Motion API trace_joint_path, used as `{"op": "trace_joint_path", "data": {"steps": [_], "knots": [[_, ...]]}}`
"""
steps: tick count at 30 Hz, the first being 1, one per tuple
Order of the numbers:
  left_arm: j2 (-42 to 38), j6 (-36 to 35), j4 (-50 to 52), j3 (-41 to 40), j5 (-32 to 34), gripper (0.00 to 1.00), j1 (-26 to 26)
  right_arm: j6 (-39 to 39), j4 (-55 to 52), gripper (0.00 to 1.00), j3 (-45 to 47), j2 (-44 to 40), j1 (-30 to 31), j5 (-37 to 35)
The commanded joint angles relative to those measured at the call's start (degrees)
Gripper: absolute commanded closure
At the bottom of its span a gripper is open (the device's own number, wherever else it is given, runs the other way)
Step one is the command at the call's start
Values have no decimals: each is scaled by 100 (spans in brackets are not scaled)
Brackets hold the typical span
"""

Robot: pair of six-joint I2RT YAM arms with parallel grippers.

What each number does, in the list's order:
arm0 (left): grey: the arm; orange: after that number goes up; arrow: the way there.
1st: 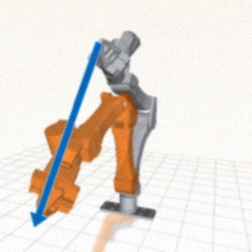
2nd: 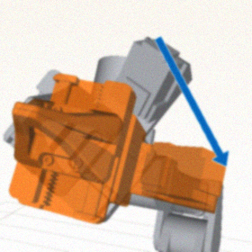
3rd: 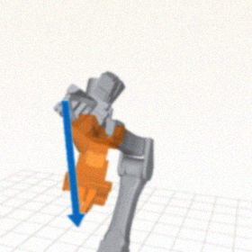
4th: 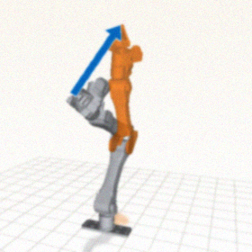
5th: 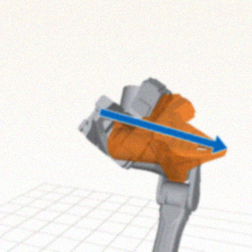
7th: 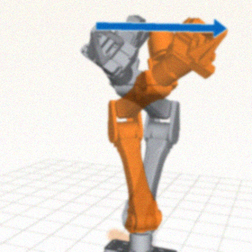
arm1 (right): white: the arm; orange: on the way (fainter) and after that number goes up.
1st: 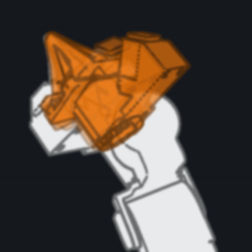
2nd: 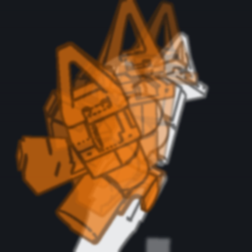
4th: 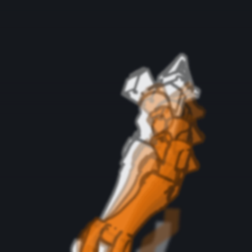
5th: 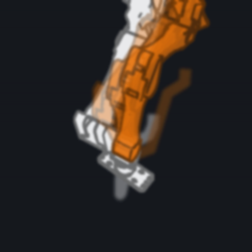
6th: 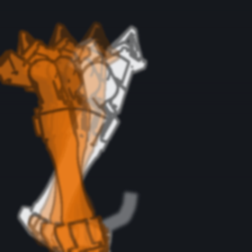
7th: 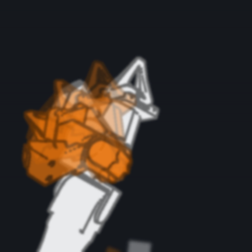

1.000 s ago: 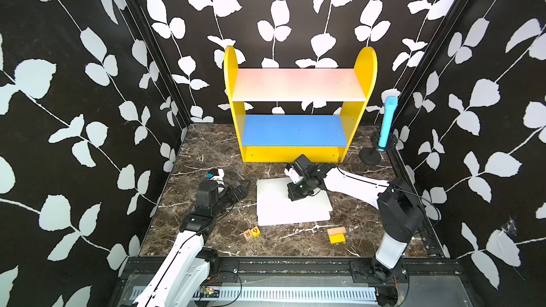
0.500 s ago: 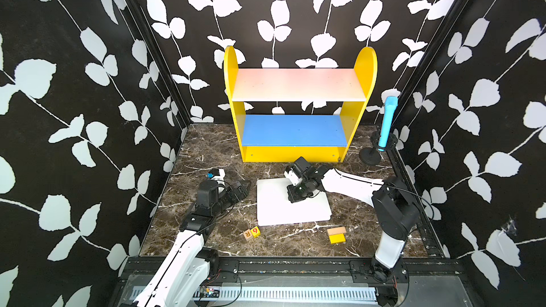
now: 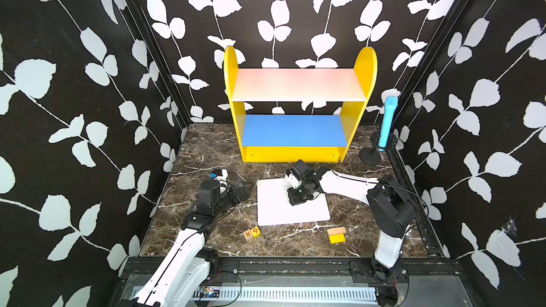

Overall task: Close the laptop lid and set it aside
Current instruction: Close the lid of the laptop.

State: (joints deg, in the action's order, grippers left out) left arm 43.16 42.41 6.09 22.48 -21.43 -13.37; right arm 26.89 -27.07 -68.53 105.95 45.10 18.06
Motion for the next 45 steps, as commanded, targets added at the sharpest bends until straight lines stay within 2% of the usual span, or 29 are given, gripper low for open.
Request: {"op": "trace_joint_path", "data": {"steps": [1,11,20,23,34,36,45], "knots": [[45,-147,21,166,-72,2,-79,53,29,100,31,75,51,-9],[335,-304,100,278,-48,2,-367,22,5,100,106,-322,56,-129],[775,-459,99,399,73,2,-800,61,58,50,375,-986,47,-396],[919,-485,79,447,91,2,-933,40,-21,40,499,-1217,14,-519],[1411,-615,58,555,299,2,-1407,218,158,15,1631,-2553,-545,-457],[1469,-620,51,538,344,2,-1469,271,224,1,1877,-2760,-716,-355],[1669,-664,94,491,407,2,-1616,586,812,1,2863,-3304,-1509,430]]}}
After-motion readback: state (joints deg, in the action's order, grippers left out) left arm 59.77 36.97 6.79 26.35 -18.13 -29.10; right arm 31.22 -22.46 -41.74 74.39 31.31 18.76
